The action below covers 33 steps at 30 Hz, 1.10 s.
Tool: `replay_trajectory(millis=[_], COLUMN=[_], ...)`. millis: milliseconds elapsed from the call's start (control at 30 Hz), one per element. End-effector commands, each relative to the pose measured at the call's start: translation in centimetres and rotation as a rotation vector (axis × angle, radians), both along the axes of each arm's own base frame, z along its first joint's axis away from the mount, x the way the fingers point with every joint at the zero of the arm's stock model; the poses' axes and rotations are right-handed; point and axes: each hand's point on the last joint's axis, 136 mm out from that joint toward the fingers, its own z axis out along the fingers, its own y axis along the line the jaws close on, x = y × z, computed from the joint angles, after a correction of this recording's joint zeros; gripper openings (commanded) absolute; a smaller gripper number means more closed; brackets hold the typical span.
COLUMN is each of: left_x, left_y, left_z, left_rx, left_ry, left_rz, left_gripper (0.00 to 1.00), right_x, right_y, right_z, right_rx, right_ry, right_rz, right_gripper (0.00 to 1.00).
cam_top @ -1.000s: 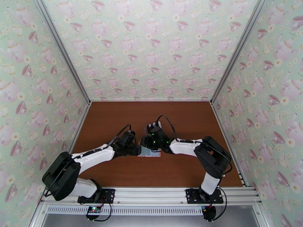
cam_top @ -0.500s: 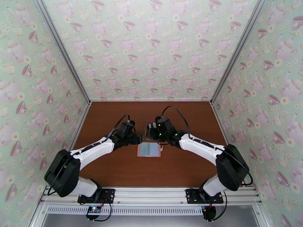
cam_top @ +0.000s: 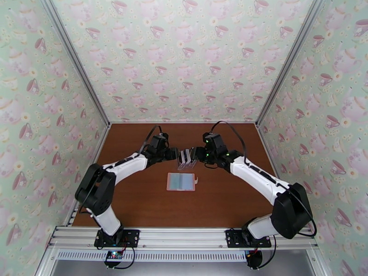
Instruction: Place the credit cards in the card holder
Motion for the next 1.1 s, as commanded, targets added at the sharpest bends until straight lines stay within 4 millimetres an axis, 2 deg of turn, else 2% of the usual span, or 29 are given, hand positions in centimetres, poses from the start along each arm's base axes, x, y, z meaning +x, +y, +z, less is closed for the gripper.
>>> replay_trajectory(millis=[0,233,500,733,1067], left_x=[0.9,0.8,0.4,0.1,-0.1], left_y=[-0.9,-1.8,-2.9,-2.9,-2.5], left_z=[-0.2,-0.3,-1.9,-3.1,-4.9], left_rx=[-0.056,-0.117,-0.153,-0.13,-0.094], left_ry=[-0.013,-0.032,0.02,0.06,0.105], left_rz=[-0.014,-0.042,-0.086,-0.083,-0.075], left_gripper=[0.7,0.72,0.73,0.73,0.58], right_x=[-0.1,0.8,2.3,4.1,6.0], right_y=[-1.3,-3.3,-3.6,-3.0,-1.3], right_z=[1.0,0.8,-0.2,-1.6,-4.0], right_rx=[-0.055,-0.161,-0.242,-0.263,-0.273], right_ry=[-0.021,-0.03,-0.01,0.022,0.069], right_rz=[-0.003,-0.034,-0.019,-0.004,0.035], right_gripper=[0.57,0.57,0.58,0.58,0.59])
